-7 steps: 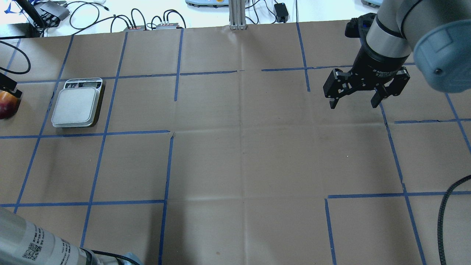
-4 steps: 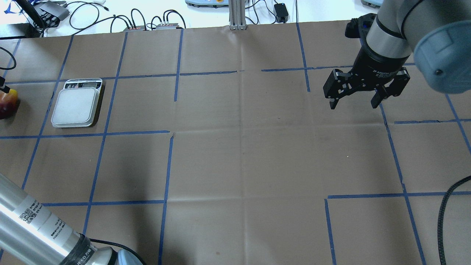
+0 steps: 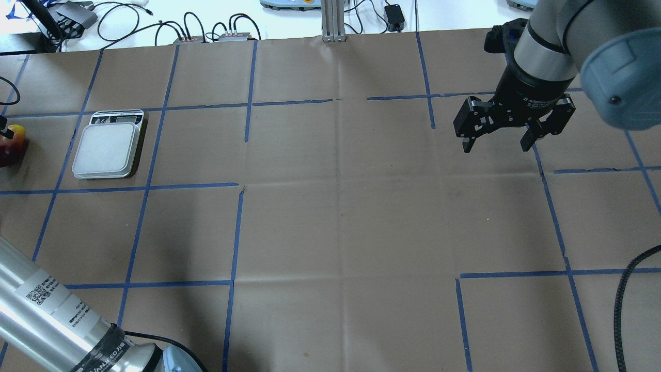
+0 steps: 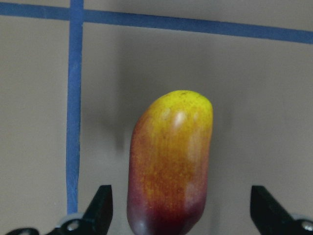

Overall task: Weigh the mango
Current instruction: 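Lower the left gripper and grasp the red-yellow mango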

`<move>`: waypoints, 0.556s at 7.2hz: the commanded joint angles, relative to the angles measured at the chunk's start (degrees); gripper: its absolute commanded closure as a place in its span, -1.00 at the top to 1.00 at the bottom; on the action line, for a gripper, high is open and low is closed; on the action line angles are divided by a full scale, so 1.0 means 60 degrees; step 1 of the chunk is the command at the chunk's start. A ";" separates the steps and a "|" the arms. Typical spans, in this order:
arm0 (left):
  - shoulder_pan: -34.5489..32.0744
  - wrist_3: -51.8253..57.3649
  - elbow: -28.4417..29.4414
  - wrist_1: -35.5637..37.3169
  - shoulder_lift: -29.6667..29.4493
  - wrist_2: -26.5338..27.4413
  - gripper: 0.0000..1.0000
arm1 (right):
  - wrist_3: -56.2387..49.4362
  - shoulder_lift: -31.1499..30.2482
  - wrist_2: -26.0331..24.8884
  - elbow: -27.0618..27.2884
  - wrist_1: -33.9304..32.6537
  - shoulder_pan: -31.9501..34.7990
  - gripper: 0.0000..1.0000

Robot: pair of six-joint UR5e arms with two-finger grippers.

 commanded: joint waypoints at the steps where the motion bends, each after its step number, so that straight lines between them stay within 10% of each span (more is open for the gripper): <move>1: 0.0006 -0.0004 0.0270 0.0035 -0.0458 -0.0066 0.99 | 0.0000 0.0000 0.0000 0.0000 0.0000 0.0000 1.00; 3: 0.0006 -0.0019 0.0270 0.0050 -0.0562 -0.0080 0.79 | 0.0000 0.0000 0.0000 0.0000 0.0000 0.0000 1.00; 4: 0.0006 -0.0019 0.0255 0.0035 -0.0577 -0.0080 0.35 | 0.0000 0.0000 0.0000 0.0000 0.0000 0.0000 1.00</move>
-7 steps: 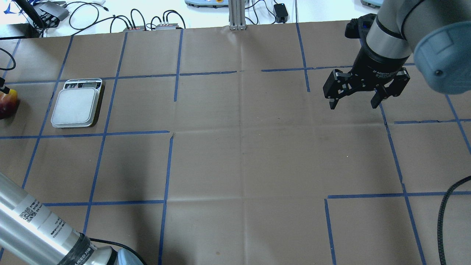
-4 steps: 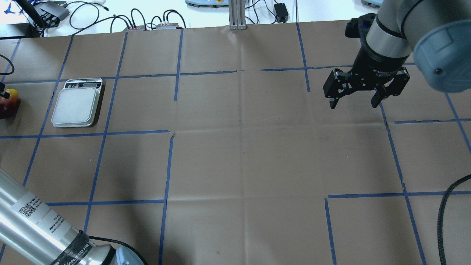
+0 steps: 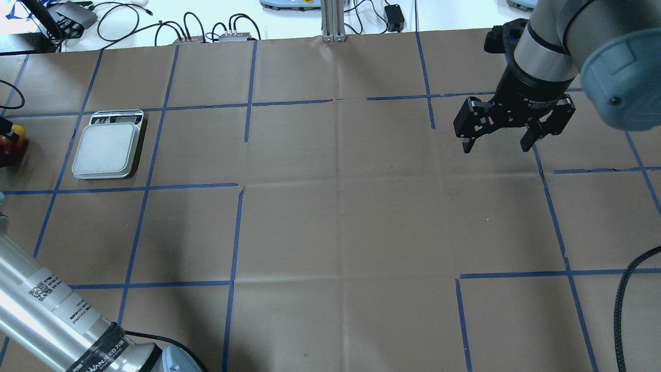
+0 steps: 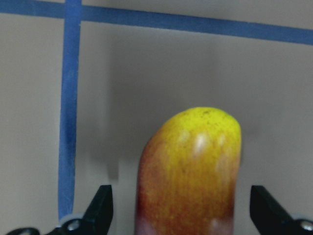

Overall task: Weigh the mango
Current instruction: 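Lift the mango with the left gripper and carry it over the scale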

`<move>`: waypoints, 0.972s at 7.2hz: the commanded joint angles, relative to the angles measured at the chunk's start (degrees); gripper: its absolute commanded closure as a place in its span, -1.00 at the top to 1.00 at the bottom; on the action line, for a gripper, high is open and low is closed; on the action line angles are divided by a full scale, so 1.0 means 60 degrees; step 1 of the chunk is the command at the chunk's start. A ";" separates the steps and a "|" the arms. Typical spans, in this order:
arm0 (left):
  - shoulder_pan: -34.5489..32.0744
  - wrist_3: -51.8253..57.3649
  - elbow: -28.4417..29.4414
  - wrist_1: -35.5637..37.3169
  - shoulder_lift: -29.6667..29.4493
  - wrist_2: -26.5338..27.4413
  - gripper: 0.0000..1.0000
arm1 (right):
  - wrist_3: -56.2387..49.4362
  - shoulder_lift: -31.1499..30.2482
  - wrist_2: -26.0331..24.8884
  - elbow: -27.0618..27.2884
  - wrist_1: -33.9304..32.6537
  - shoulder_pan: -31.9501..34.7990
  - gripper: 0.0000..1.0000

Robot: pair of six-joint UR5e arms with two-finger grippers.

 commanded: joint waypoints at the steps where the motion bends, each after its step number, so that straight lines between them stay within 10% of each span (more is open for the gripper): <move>1: 0.0000 0.0042 -0.0015 -0.0124 0.0038 0.0080 -0.29 | 0.0000 0.0000 0.0000 0.0000 0.0000 0.0000 1.00; 3: -0.0145 -0.0001 -0.0030 -0.0475 0.0329 0.0096 -0.95 | 0.0000 0.0000 0.0000 0.0000 0.0000 0.0000 1.00; 7: -0.1783 -0.0045 -0.2159 -0.1239 0.2099 0.0023 -0.97 | 0.0000 0.0000 0.0000 0.0000 0.0000 0.0000 1.00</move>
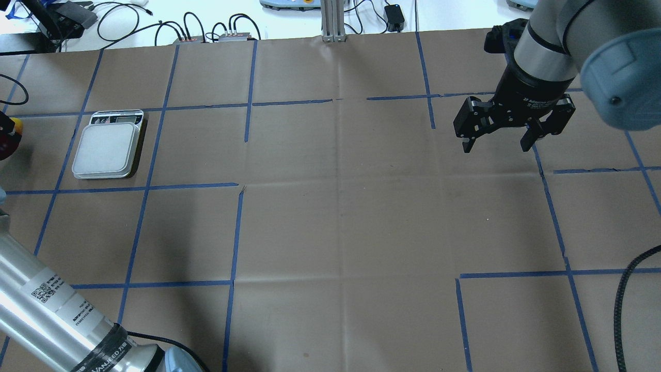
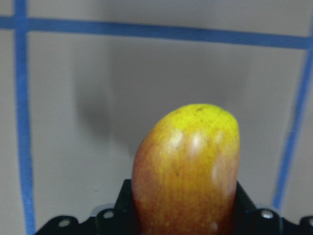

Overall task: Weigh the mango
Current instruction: 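Lift the mango with the left gripper and carry it over the scale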

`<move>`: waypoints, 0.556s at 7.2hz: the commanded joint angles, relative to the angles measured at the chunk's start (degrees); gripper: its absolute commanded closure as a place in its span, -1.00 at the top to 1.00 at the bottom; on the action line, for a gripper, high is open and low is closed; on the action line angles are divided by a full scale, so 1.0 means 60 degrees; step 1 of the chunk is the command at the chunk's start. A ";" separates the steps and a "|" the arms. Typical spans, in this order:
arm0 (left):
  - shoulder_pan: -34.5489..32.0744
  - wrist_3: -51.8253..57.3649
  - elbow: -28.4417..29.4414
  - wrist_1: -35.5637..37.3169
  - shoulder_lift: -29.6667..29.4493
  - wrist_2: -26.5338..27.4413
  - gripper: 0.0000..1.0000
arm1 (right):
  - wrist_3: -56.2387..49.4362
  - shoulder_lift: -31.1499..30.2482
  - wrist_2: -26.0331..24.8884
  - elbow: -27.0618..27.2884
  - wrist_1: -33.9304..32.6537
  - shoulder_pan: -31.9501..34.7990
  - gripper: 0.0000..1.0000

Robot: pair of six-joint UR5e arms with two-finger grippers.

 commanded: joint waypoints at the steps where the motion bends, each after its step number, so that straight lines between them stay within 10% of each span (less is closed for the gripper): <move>1: -0.0945 -0.0429 -0.2087 0.0062 0.1269 -0.0063 -0.97 | 0.0000 -0.0001 0.0000 0.0000 0.0000 0.0000 1.00; 4: -0.1403 -0.0872 -0.3020 0.0678 0.1716 -0.0049 -0.96 | 0.0000 -0.0001 0.0000 0.0000 0.0000 0.0000 1.00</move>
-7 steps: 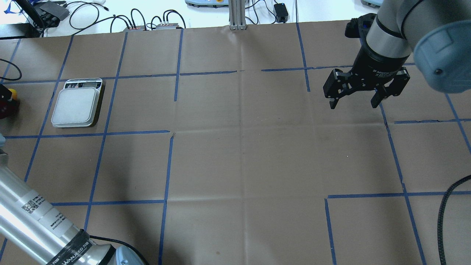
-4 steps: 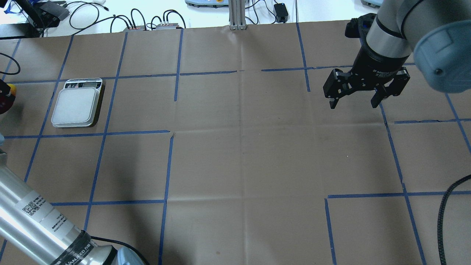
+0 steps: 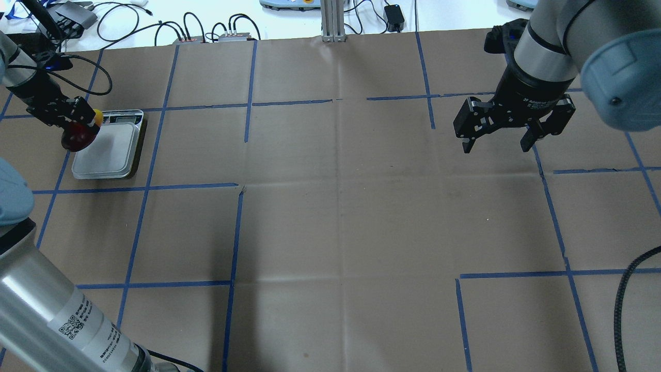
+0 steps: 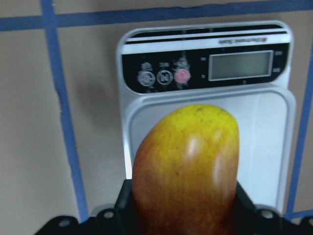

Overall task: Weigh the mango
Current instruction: 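Lift the mango with the left gripper and carry it over the scale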

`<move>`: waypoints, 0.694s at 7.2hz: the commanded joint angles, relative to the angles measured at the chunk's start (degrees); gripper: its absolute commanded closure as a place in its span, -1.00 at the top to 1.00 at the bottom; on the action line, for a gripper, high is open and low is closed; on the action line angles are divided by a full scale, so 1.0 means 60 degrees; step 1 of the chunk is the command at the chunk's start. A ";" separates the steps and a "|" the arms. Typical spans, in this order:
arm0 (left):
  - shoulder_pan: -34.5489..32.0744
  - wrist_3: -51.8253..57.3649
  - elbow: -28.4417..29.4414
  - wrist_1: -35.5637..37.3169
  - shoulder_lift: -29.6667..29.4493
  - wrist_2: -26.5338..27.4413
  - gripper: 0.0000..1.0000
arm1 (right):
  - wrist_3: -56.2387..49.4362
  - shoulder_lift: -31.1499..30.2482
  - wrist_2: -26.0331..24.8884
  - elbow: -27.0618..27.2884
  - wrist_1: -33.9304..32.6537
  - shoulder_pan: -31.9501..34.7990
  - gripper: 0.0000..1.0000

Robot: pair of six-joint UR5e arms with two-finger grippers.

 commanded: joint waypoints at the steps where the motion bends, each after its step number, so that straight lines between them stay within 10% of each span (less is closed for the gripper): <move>1: -0.0098 -0.0089 -0.0224 0.0222 0.0011 -0.0001 -0.93 | 0.0000 0.0000 0.0000 0.0000 0.0000 0.0000 1.00; 4: -0.0112 -0.0074 -0.0239 0.0572 -0.0122 -0.0002 -0.36 | 0.0000 0.0000 0.0000 0.0000 0.0000 0.0000 1.00; 5: -0.0112 -0.0074 -0.0239 0.0588 -0.0122 -0.0001 0.16 | 0.0000 0.0000 0.0000 0.0000 0.0000 0.0000 1.00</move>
